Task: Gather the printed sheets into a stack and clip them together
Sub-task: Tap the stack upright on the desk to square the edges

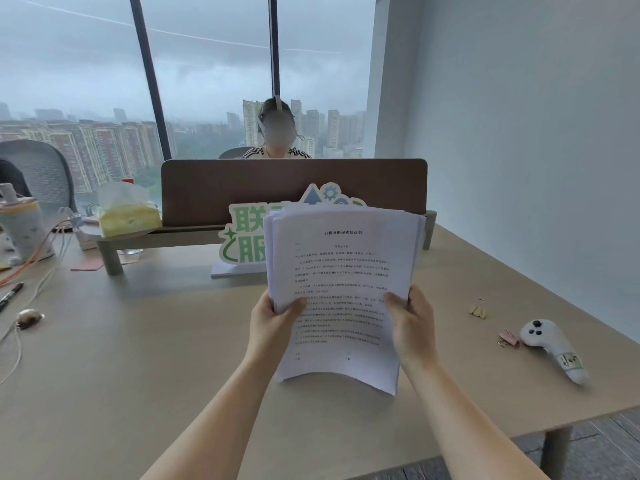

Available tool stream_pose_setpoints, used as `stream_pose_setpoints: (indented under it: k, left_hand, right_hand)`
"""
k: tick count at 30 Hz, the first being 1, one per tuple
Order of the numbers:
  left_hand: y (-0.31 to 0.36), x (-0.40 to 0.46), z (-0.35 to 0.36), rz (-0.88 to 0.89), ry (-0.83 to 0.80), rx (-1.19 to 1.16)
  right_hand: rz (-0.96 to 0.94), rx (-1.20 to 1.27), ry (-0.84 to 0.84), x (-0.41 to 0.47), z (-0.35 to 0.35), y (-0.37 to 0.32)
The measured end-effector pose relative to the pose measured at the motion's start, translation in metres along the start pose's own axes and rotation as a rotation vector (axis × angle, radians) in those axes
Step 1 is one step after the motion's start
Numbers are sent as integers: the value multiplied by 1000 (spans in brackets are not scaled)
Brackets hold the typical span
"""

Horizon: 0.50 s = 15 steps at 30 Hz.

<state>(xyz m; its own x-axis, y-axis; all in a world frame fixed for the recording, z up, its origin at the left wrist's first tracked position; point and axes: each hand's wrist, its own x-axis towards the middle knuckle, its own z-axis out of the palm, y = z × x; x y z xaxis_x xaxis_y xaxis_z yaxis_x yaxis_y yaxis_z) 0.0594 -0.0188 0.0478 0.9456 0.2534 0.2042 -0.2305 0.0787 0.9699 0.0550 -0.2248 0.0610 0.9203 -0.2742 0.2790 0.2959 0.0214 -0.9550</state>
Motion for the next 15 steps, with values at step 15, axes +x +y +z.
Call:
stream_pose_setpoints:
  k: [15]
  left_hand:
    - [-1,-7,-17,-48,2,44]
  right_hand:
    - [4,-85,-108,-10,14,-1]
